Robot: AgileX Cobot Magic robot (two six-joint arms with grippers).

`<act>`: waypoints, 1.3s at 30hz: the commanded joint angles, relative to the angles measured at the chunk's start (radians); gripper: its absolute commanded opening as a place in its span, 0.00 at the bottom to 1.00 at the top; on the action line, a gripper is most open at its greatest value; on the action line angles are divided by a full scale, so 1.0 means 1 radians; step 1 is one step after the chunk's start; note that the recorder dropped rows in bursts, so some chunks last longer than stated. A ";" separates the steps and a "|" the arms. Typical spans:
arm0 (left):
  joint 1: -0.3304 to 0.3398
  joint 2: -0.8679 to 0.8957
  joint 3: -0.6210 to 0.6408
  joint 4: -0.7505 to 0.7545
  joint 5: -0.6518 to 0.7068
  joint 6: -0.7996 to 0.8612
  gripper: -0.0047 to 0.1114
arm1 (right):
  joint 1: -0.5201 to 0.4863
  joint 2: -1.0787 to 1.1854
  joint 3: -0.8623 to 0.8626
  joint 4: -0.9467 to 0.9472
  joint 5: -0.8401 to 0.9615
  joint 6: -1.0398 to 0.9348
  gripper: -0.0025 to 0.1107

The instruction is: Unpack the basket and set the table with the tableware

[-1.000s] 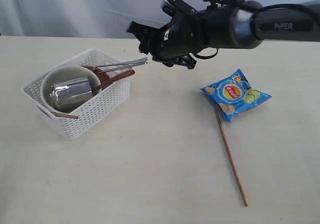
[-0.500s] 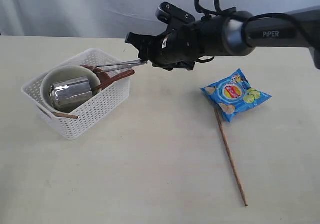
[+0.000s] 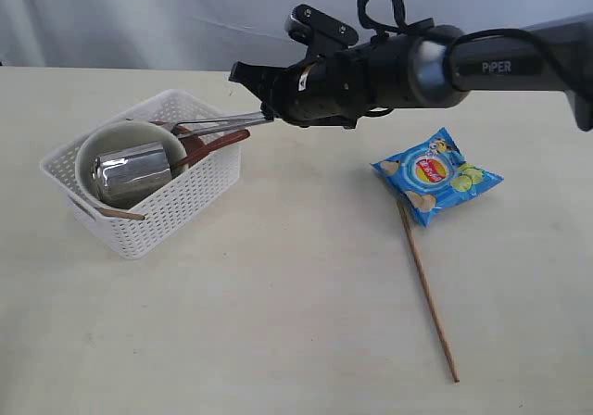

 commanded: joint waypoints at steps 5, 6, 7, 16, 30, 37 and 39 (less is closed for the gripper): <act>-0.007 0.005 -0.005 -0.008 -0.008 0.004 0.04 | 0.018 -0.002 -0.001 0.000 -0.033 -0.009 0.21; -0.007 0.005 -0.005 -0.008 -0.008 0.004 0.04 | 0.018 -0.002 -0.001 0.000 -0.033 -0.009 0.21; -0.007 0.005 -0.005 -0.008 -0.008 0.004 0.04 | 0.018 -0.002 -0.001 0.000 -0.033 -0.009 0.21; -0.007 0.005 -0.005 -0.008 -0.008 0.004 0.04 | 0.018 -0.002 -0.001 0.000 0.027 -0.004 0.21; -0.007 0.005 -0.005 -0.008 -0.008 0.004 0.04 | 0.038 -0.012 -0.001 0.000 0.074 -0.058 0.21; -0.007 0.005 -0.005 -0.008 -0.008 0.004 0.04 | 0.038 -0.034 -0.001 0.000 0.068 -0.062 0.21; -0.007 0.005 -0.005 -0.008 -0.008 0.004 0.04 | 0.038 -0.049 -0.003 -0.008 0.052 -0.111 0.21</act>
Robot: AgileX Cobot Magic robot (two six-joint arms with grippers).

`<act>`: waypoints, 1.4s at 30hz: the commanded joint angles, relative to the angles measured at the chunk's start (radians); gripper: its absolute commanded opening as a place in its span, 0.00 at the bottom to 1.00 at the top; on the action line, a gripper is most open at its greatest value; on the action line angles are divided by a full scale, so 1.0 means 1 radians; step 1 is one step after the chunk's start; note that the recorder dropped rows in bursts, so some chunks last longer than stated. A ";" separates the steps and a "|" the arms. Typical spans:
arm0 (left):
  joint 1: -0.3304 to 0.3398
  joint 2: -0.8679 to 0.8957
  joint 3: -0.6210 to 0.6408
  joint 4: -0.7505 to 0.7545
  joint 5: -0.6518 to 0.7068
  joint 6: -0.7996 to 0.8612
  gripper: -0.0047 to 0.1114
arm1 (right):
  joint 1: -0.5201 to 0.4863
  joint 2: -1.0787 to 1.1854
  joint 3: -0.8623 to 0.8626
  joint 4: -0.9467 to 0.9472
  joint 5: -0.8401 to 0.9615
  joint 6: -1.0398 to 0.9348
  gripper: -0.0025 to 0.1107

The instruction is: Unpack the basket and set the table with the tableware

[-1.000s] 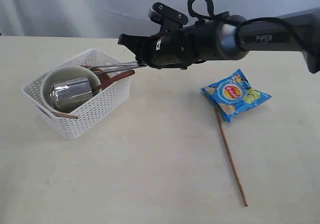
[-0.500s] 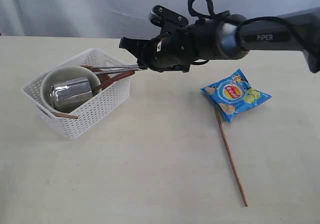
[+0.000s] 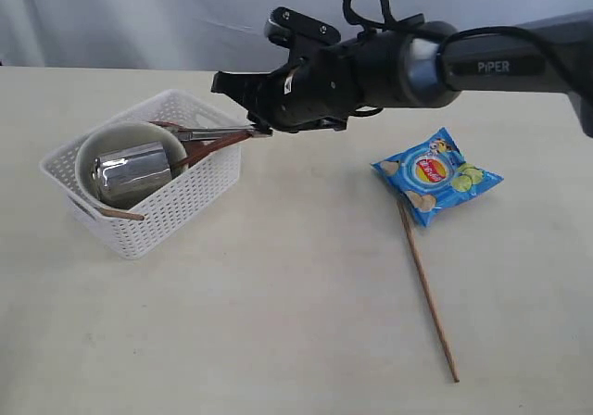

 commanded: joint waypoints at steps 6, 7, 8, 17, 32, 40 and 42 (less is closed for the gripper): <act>-0.007 0.005 -0.005 -0.008 -0.008 0.004 0.04 | 0.008 -0.036 -0.235 -0.008 0.331 -0.489 0.37; -0.007 0.005 -0.005 -0.008 -0.008 0.004 0.04 | 0.011 -0.036 -0.279 -0.008 0.392 -0.545 0.37; -0.007 0.005 -0.005 -0.008 -0.008 0.004 0.04 | 0.011 -0.034 -0.322 0.000 0.460 -0.608 0.37; -0.007 0.005 -0.005 -0.008 -0.008 0.004 0.04 | 0.073 -0.020 -0.408 0.000 0.705 -1.110 0.37; -0.007 0.005 -0.005 -0.008 -0.008 0.004 0.04 | 0.255 0.164 -0.408 -0.502 0.530 -1.090 0.37; -0.007 0.005 -0.005 -0.004 -0.008 0.004 0.04 | 0.255 0.162 -0.459 -0.488 0.496 -1.064 0.37; -0.007 0.005 -0.005 -0.004 -0.008 0.004 0.04 | 0.255 0.162 -0.475 -0.469 0.494 -1.071 0.37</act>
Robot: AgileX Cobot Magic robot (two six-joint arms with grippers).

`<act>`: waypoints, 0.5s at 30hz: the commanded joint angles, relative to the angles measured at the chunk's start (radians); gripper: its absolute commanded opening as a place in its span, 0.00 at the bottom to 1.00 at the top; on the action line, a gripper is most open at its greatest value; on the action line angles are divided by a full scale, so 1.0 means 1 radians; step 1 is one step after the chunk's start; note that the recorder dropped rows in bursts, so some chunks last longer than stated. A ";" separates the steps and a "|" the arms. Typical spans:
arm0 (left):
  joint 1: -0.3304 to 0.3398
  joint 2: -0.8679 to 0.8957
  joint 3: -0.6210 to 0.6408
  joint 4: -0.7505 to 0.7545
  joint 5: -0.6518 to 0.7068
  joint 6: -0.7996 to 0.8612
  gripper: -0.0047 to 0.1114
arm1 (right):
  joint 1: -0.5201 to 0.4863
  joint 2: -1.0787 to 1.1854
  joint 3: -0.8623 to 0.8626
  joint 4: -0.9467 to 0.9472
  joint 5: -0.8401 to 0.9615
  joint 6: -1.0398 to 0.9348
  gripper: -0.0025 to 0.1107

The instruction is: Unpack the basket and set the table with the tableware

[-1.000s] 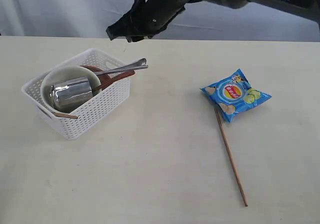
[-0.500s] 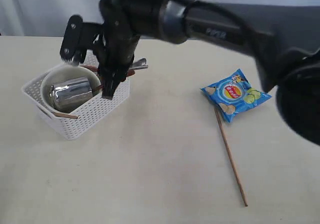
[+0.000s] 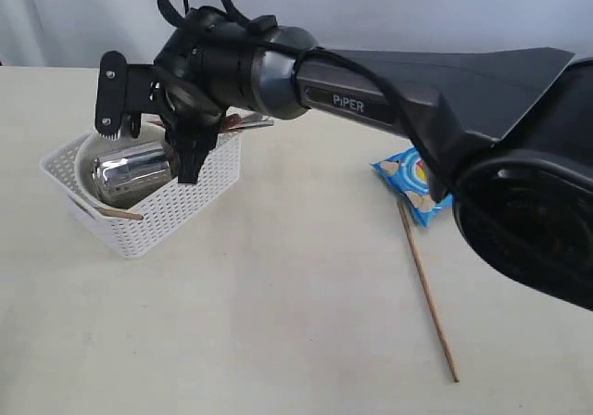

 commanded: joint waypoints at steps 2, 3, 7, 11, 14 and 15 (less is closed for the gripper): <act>-0.007 0.005 -0.005 -0.004 -0.008 0.004 0.04 | 0.000 -0.003 -0.042 0.023 -0.023 -0.005 0.37; -0.007 0.005 -0.005 -0.004 -0.008 0.004 0.04 | 0.000 -0.003 -0.044 0.023 -0.023 -0.011 0.37; -0.007 0.005 -0.005 -0.004 -0.008 0.004 0.04 | 0.000 0.005 -0.047 0.023 -0.037 -0.013 0.37; -0.007 0.005 -0.005 -0.004 -0.008 0.004 0.04 | 0.000 0.033 -0.047 0.020 -0.039 -0.027 0.37; -0.007 0.005 -0.005 -0.004 -0.008 0.004 0.04 | 0.000 0.056 -0.047 0.015 -0.037 -0.027 0.37; -0.007 0.005 -0.005 -0.004 -0.008 0.004 0.04 | 0.000 0.058 -0.047 0.013 -0.037 -0.027 0.37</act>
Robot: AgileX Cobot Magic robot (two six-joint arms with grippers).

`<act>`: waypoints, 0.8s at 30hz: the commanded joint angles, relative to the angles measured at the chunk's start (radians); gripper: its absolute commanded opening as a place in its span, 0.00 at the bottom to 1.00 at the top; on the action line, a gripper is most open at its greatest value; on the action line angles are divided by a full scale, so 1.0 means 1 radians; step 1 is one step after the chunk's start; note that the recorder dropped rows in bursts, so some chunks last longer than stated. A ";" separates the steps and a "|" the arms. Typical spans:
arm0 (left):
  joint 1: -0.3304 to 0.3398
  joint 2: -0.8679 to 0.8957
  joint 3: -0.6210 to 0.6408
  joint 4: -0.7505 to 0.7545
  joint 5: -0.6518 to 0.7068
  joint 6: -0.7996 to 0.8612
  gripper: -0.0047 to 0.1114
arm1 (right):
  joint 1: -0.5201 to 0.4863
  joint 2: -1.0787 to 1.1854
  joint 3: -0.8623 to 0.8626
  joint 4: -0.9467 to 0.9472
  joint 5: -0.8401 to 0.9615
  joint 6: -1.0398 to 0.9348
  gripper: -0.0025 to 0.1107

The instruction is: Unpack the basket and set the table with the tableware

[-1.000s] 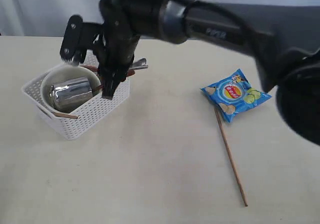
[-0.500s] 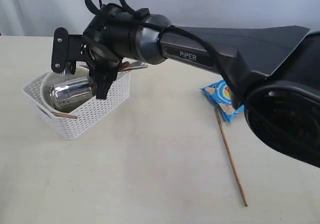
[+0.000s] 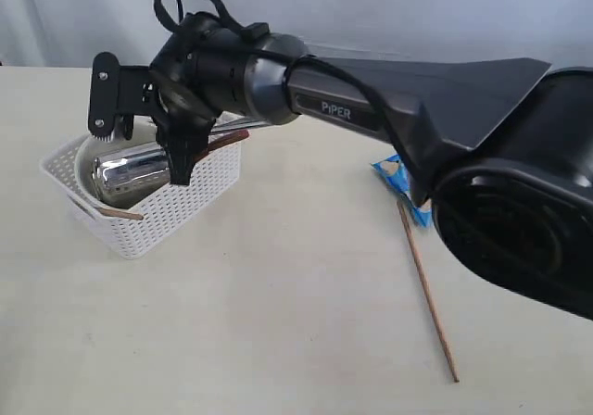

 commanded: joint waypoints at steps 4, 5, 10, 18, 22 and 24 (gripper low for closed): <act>-0.007 0.005 -0.005 -0.004 -0.008 0.004 0.04 | 0.000 0.025 -0.007 -0.034 0.022 -0.008 0.37; -0.007 0.005 -0.005 -0.004 -0.008 0.004 0.04 | 0.000 0.025 -0.007 -0.047 0.031 -0.008 0.37; -0.007 0.005 -0.005 -0.004 -0.008 0.004 0.04 | -0.006 0.025 -0.007 -0.069 0.053 -0.008 0.37; -0.007 0.005 -0.005 -0.004 -0.008 0.004 0.04 | -0.028 0.030 -0.007 -0.076 0.047 -0.008 0.37; -0.007 0.005 -0.005 -0.004 -0.008 0.004 0.04 | -0.032 0.030 -0.007 -0.076 0.040 -0.017 0.37; -0.007 0.005 -0.005 -0.004 -0.008 0.004 0.04 | -0.032 0.030 -0.007 -0.063 0.039 -0.042 0.35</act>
